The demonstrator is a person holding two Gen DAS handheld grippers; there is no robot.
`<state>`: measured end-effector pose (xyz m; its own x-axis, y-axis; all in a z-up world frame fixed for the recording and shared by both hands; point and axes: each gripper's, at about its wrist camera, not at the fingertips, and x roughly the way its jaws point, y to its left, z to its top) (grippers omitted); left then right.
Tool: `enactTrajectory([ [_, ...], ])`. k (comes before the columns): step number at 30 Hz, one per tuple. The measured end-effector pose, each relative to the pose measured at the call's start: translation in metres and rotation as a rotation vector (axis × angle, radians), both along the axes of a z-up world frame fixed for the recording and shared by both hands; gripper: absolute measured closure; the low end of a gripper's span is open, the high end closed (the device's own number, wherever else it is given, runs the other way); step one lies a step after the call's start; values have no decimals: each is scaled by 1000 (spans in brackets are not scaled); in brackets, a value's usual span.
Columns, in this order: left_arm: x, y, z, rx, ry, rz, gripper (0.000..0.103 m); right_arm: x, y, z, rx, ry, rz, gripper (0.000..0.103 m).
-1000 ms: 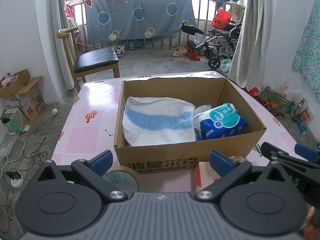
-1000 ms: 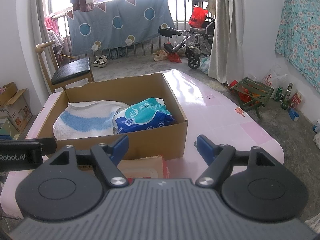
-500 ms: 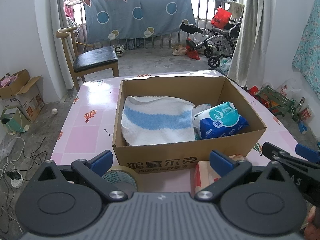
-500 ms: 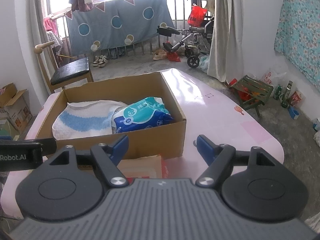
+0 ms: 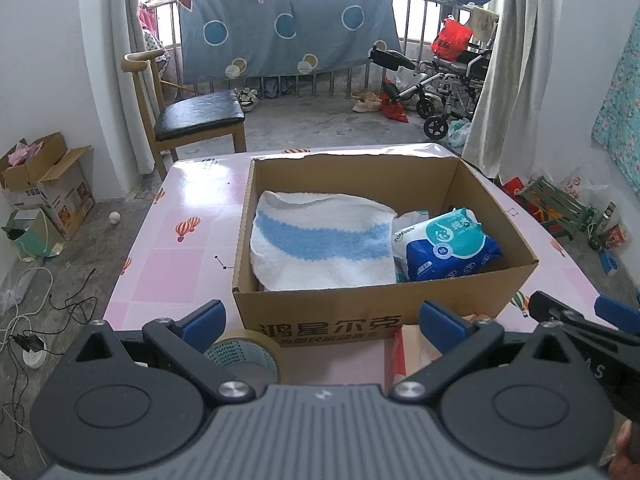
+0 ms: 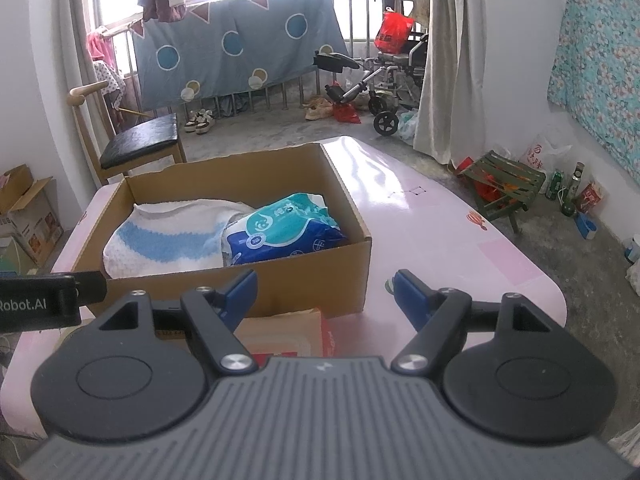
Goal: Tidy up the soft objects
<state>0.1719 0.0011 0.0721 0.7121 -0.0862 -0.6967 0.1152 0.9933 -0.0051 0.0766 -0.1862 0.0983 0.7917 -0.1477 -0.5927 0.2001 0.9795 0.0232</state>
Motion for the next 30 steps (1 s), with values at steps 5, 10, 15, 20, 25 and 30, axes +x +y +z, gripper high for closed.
enactTrajectory([
  [5,0,0,0,8,3,19,0,0,0,0,1,-1,-1,28],
  [10,-1,1,3,5,-5,24,0,0,0,0,-1,0,-1,27],
  [15,-2,-2,2,13,-4,21,0,0,0,0,-2,0,1,27],
  [20,-2,-3,2,11,-1,17,0,0,0,0,0,0,0,27],
  [25,-2,-2,2,7,0,19,0,0,0,0,1,1,-1,27],
  [30,-2,-1,2,-5,0,14,0,0,0,0,-1,0,-1,27],
])
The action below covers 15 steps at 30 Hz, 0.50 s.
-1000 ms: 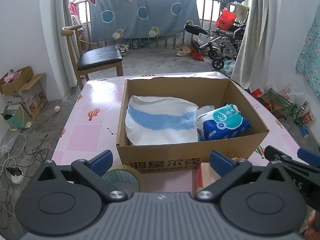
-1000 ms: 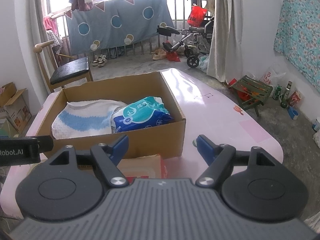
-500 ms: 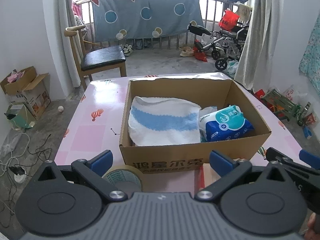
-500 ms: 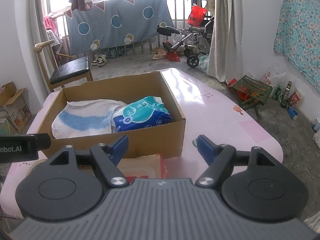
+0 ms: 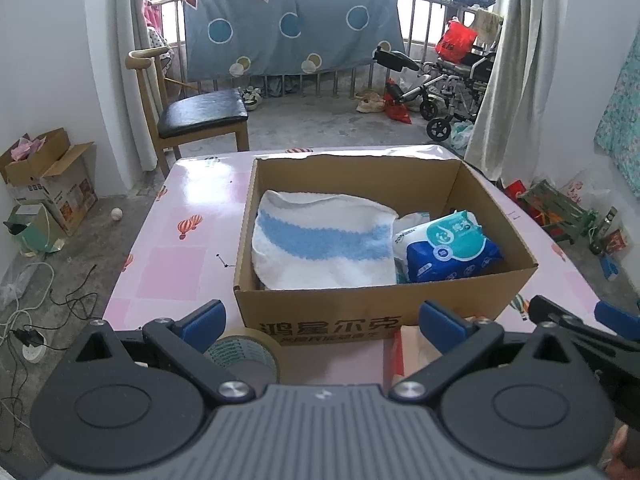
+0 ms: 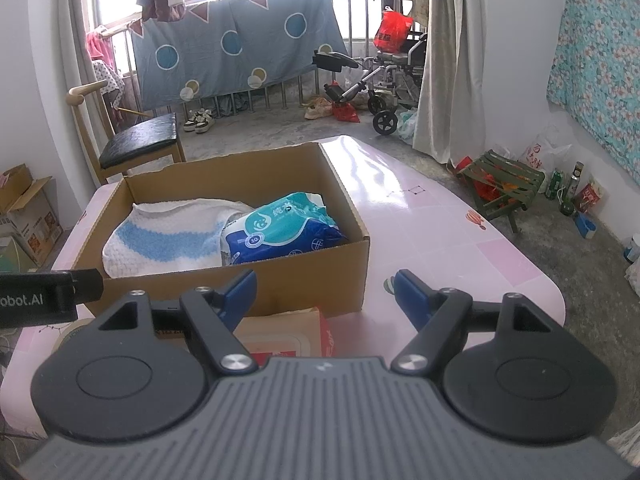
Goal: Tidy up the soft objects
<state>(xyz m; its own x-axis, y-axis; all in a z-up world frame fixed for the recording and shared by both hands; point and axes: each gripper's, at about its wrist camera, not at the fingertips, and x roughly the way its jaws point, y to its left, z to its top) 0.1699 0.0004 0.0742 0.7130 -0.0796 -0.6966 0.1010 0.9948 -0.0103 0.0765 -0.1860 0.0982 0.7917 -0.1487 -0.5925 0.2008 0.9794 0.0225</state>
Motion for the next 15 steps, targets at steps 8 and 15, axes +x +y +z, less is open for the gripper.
enactTrajectory([
  [8,-1,-2,0,-16,7,-10,0,0,0,0,2,1,-2,27],
  [15,-2,-3,3,-10,1,-8,0,0,-2,0,11,3,-5,27],
])
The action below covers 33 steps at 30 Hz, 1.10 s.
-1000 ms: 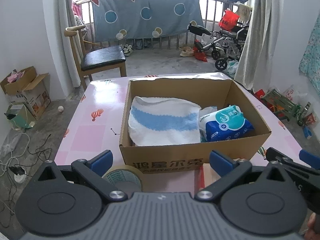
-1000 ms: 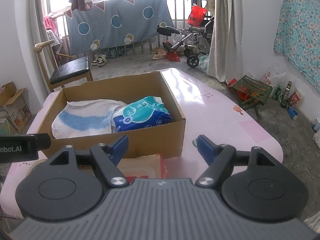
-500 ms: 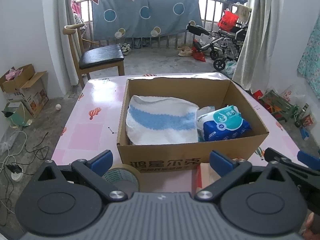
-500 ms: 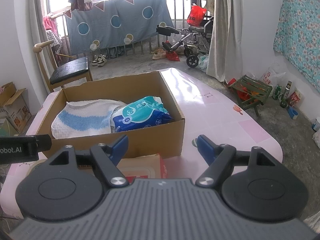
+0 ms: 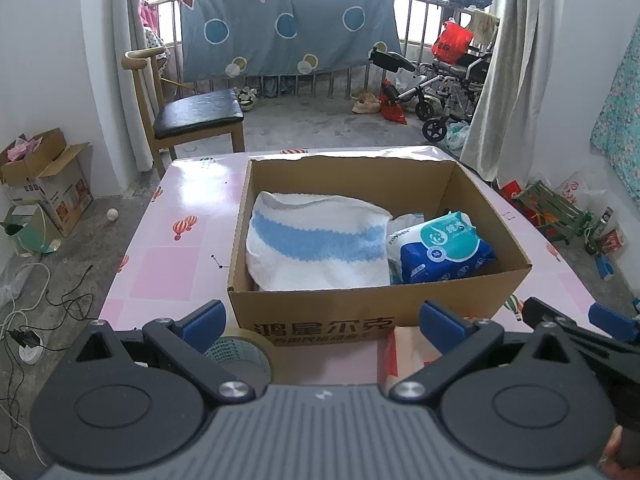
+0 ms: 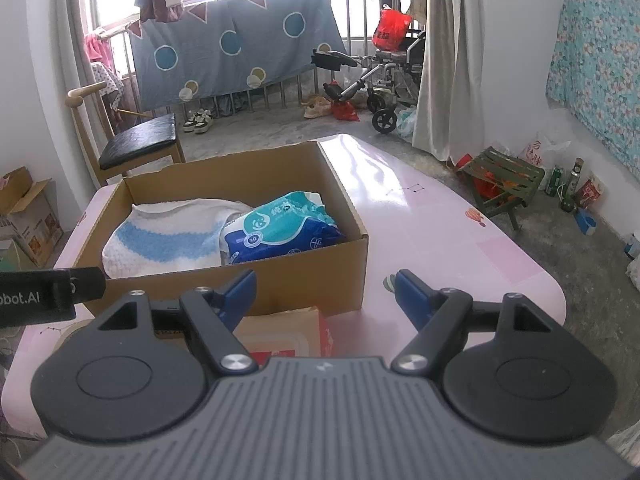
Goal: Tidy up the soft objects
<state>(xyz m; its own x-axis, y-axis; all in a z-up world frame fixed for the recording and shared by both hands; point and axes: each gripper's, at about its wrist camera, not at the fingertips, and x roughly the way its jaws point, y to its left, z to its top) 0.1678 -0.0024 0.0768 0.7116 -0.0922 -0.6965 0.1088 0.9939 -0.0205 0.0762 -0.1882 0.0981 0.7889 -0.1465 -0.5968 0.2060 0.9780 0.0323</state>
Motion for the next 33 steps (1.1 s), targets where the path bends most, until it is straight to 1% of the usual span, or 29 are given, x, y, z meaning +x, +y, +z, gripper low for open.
enactTrajectory([
  [33,1,-3,-3,2,3,-11,0,-1,-1,-1,-9,2,8,27],
])
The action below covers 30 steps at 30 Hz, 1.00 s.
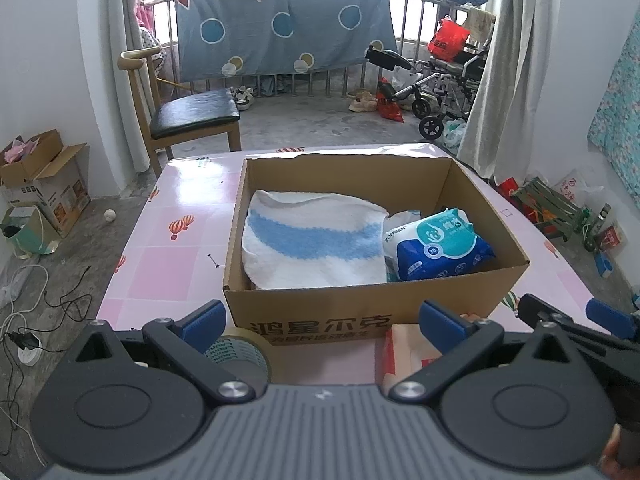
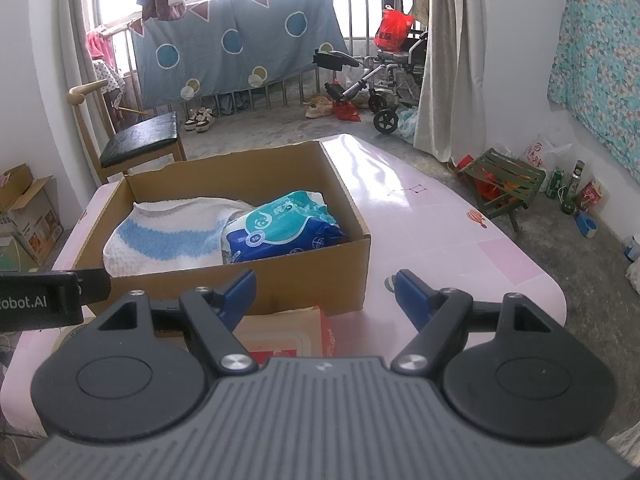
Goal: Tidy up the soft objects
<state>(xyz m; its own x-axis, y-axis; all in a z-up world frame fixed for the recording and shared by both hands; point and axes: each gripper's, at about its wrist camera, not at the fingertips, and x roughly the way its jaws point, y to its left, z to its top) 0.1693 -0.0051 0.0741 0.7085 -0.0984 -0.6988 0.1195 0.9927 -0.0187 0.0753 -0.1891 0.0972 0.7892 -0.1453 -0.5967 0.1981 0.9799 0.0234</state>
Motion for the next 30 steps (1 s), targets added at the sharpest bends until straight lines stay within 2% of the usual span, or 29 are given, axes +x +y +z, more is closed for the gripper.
enactTrajectory([
  [30,0,-2,-3,5,6,-2,0,1,1,1,-6,2,10,27],
])
